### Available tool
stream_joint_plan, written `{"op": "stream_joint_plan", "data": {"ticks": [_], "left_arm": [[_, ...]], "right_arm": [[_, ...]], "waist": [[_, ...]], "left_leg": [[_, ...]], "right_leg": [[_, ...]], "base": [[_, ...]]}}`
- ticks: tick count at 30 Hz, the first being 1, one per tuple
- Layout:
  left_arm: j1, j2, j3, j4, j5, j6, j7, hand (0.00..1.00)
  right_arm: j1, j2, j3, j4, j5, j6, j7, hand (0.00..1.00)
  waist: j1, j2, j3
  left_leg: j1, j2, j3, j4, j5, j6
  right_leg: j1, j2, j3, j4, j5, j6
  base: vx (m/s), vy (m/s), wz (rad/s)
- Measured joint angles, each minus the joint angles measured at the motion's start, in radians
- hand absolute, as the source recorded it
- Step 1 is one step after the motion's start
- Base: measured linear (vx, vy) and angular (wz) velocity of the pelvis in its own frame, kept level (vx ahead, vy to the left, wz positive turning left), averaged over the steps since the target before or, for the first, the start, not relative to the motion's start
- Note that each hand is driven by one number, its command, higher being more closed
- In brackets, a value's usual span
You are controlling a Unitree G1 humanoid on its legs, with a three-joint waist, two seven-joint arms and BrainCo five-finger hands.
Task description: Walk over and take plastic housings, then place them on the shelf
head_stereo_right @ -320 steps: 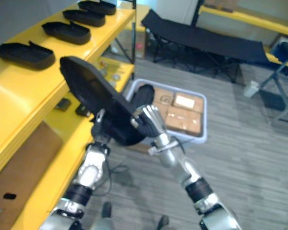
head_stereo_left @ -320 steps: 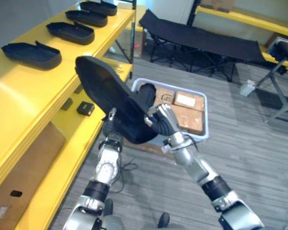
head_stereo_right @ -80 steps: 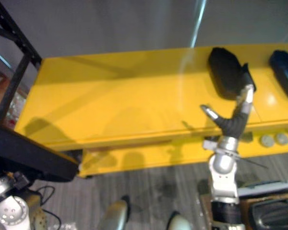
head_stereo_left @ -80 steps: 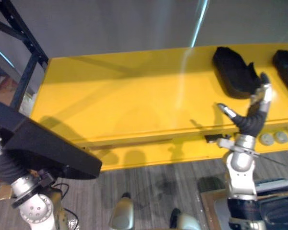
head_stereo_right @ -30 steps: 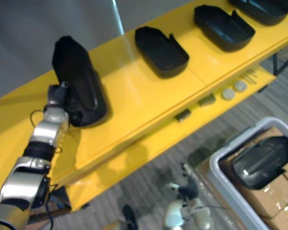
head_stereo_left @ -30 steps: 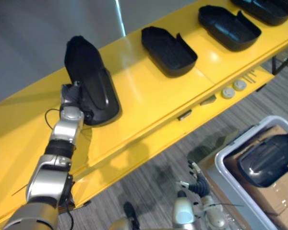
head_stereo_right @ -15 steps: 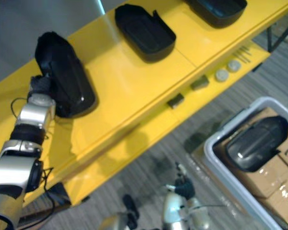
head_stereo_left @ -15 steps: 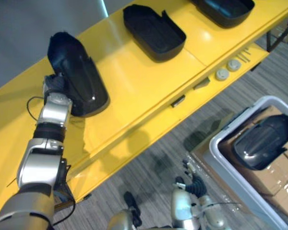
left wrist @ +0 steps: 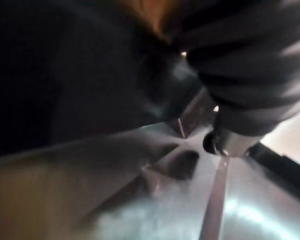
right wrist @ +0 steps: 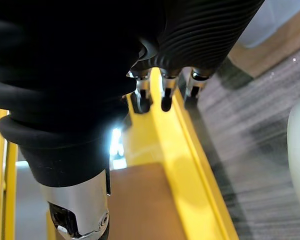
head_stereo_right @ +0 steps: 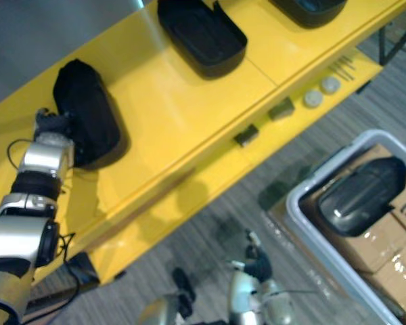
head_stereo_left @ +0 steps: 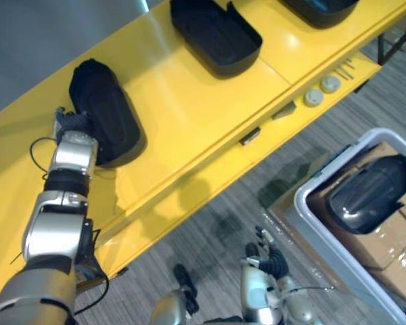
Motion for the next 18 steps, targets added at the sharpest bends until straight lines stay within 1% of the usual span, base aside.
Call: {"op": "stream_joint_plan", "data": {"ticks": [2,3,4,5,6,7,8,10,11,12,14,15,17,18], "left_arm": [[0.0,0.0,0.029,0.019,-0.031,-0.03,0.03,0.0],[0.0,0.0,0.034,0.025,-0.067,-0.056,0.061,0.0],[0.001,-0.002,0.034,0.026,-0.116,-0.103,0.103,0.0],[0.001,-0.003,0.034,0.026,-0.143,-0.132,0.124,0.0],[0.0,-0.012,0.034,0.023,-0.198,-0.193,0.16,0.0],[0.0,-0.028,0.034,0.009,-0.235,-0.273,0.203,0.0],[0.0,-0.032,0.034,0.0,-0.24,-0.29,0.212,0.0],[-0.001,-0.045,0.031,-0.106,-0.241,-0.443,0.281,0.0],[-0.005,-0.045,0.031,-0.137,-0.241,-0.471,0.295,0.0],[-0.019,-0.045,0.031,-0.192,-0.266,-0.543,0.304,0.0],[-0.041,-0.046,0.031,-0.287,-0.342,-0.661,0.28,0.0],[-0.041,-0.049,0.031,-0.316,-0.354,-0.686,0.271,0.0],[-0.038,-0.066,0.03,-0.388,-0.36,-0.758,0.249,0.0],[-0.037,-0.066,0.031,-0.412,-0.365,-0.77,0.242,0.0]], "right_arm": [[-0.002,0.0,0.0,0.0,0.0,0.0,-0.009,0.0],[-0.003,0.001,0.0,0.0,0.0,0.0,-0.011,0.0],[-0.003,0.001,0.001,0.0,0.0,0.0,-0.014,0.0],[-0.003,0.002,0.002,0.0,0.0,0.0,-0.016,0.0],[-0.003,0.002,0.016,0.0,0.0,-0.001,-0.028,0.0],[-0.001,0.003,0.021,0.0,-0.001,-0.001,-0.03,0.0],[-0.001,0.004,0.021,0.0,-0.001,-0.001,-0.03,0.0],[0.0,0.01,0.032,0.001,-0.002,-0.01,-0.033,0.0],[0.001,0.01,0.036,0.001,-0.002,-0.014,-0.035,0.0],[0.008,0.015,0.038,0.002,-0.007,-0.026,-0.04,0.0],[0.016,0.029,0.039,0.003,-0.012,-0.032,-0.054,0.0],[0.015,0.032,0.039,0.005,-0.015,-0.033,-0.055,0.0],[0.013,0.036,0.039,0.02,-0.042,-0.043,-0.056,0.0],[0.014,0.037,0.039,0.023,-0.044,-0.044,-0.058,0.0]], "waist": [[-0.003,-0.001,0.0],[-0.004,-0.001,0.0],[-0.006,-0.002,0.001],[-0.007,-0.004,0.002],[-0.007,-0.005,0.003],[-0.007,-0.006,0.003],[-0.007,-0.006,0.004],[-0.017,-0.008,0.004],[-0.018,-0.008,0.004],[-0.02,-0.008,0.004],[-0.021,-0.008,0.004],[-0.021,-0.008,0.004],[-0.02,-0.008,0.003],[-0.018,-0.008,0.003]], "left_leg": [[-0.002,0.001,0.0,0.0,0.0,0.0],[-0.006,0.002,0.0,0.002,0.0,0.0],[-0.011,0.002,-0.004,0.007,0.0,0.0],[-0.011,0.002,-0.004,0.007,0.0,0.0],[-0.012,0.002,-0.005,0.008,0.0,0.0],[-0.012,0.0,-0.007,0.008,0.0,0.0],[-0.013,-0.001,-0.008,0.008,0.0,0.0],[-0.013,-0.006,-0.01,0.007,0.0,0.001],[-0.012,-0.008,-0.011,0.007,0.0,0.001],[-0.011,-0.009,-0.011,0.007,0.0,0.001],[-0.006,-0.009,-0.012,0.005,0.001,0.001],[0.001,-0.009,-0.011,0.002,0.001,0.001],[0.034,-0.008,-0.013,-0.006,0.001,0.001],[0.04,-0.008,-0.013,-0.009,0.001,0.001]], "right_leg": [[0.0,0.001,0.0,-0.004,0.004,0.001],[0.0,0.001,0.0,-0.008,0.006,0.002],[-0.001,0.001,-0.002,-0.012,0.008,0.003],[-0.001,0.0,-0.002,-0.012,0.008,0.004],[0.0,0.0,-0.002,-0.012,0.01,0.004],[0.0,-0.002,-0.002,-0.012,0.01,0.004],[0.0,-0.002,-0.003,-0.012,0.01,0.004],[0.001,-0.012,-0.005,-0.012,0.01,0.004],[0.002,-0.014,-0.005,-0.012,0.01,0.004],[0.003,-0.015,-0.005,-0.012,0.01,0.004],[0.009,-0.015,-0.008,-0.012,0.01,0.004],[0.015,-0.015,-0.01,-0.012,0.01,0.004],[0.048,-0.015,-0.02,-0.016,0.01,0.004],[0.054,-0.016,-0.022,-0.018,0.009,0.005]], "base": [[0.0,0.0,0.0],[-0.01,-0.002,0.04],[-0.01,-0.004,0.05],[-0.01,-0.006,0.05],[-0.01,-0.006,0.04],[-0.01,-0.004,0.03],[0.0,0.0,0.0],[0.0,0.015,0.04],[0.0,0.0,0.0],[0.0,0.0,0.0],[0.0,0.0,0.0],[0.0,0.0,0.0],[0.0,0.0,0.0],[-0.01,-0.005,0.03]]}}
